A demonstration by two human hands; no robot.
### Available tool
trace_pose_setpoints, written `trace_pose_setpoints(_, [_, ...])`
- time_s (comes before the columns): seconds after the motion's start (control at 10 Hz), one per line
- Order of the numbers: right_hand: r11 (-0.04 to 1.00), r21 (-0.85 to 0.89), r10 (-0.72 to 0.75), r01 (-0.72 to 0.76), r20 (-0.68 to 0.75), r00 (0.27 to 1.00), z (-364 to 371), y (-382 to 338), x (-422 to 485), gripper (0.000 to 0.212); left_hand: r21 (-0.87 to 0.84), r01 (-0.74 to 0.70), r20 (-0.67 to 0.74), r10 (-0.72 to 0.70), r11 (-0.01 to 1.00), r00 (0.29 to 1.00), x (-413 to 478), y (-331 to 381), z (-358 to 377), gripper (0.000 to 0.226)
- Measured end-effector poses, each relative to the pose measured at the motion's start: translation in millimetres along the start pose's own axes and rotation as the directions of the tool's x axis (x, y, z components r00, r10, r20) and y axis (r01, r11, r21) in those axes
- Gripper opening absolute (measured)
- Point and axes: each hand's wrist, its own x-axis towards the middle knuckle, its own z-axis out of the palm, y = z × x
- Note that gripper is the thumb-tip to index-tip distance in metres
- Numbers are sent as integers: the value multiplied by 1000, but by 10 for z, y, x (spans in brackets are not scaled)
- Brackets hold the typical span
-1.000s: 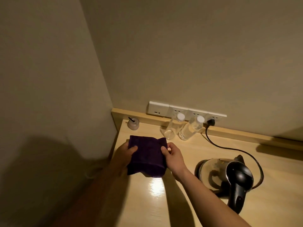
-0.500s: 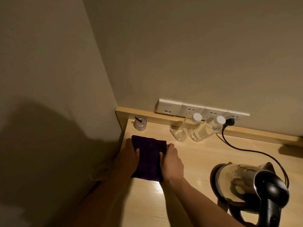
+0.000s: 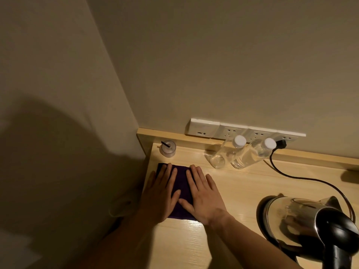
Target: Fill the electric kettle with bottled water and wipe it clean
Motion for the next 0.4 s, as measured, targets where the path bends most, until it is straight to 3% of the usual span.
trace_pose_setpoints(0.2, [999, -40, 3, -2, 22, 1000, -71, -7, -11, 91, 55, 20, 28, -21, 998, 999, 18, 20, -7, 78])
trace_pose_setpoints(0.4, [999, 24, 24, -22, -79, 997, -347, -42, -205, 92, -1, 44, -77, -44, 999, 996, -20, 102, -329, 81])
